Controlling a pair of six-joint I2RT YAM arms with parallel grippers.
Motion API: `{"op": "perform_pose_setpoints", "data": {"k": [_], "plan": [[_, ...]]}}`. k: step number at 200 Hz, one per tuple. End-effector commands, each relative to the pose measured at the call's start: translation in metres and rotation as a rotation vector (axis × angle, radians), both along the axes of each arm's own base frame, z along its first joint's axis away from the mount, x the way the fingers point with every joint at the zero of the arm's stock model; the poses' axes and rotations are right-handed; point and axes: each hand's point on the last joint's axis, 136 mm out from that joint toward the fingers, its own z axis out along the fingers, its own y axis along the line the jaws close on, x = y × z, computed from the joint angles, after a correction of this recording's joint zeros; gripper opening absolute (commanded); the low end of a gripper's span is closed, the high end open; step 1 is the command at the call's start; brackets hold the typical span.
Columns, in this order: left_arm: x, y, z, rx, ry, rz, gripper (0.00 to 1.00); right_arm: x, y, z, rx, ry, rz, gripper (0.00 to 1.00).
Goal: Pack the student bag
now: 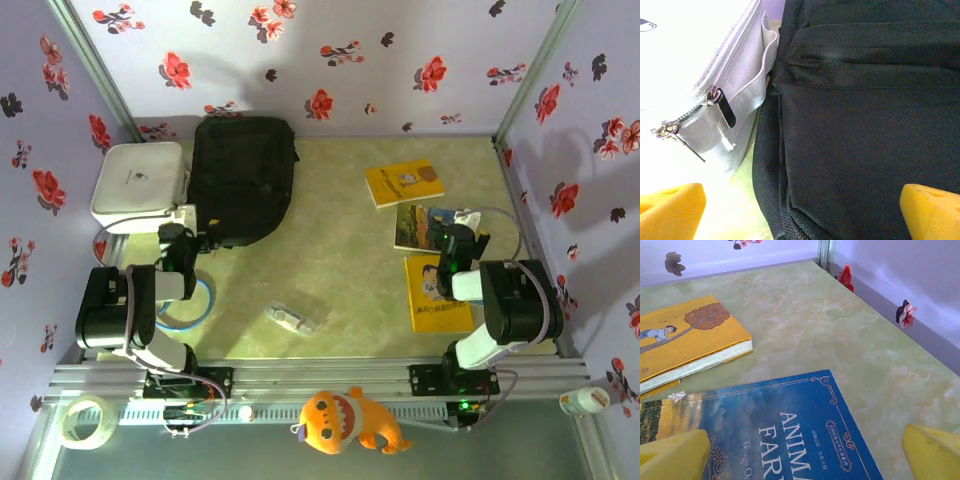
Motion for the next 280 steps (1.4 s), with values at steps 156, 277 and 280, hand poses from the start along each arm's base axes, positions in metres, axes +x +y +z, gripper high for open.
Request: {"op": "perform_pose_setpoints", "data": {"k": [156,277,280], "plan": [[0.006,0.003,0.007,-0.012,-0.026,0.014,1.0,0.005,0.0,0.008,0.011,-0.032,-0.019,0.99],[-0.012,0.003,0.064,-0.034,-0.073,0.051,1.0,-0.01,0.016,0.073,0.078,-0.01,0.008,0.99],[-0.013,0.002,0.067,-0.056,-0.074,0.059,1.0,-0.01,0.016,0.076,0.094,-0.009,0.005,0.99]]}}
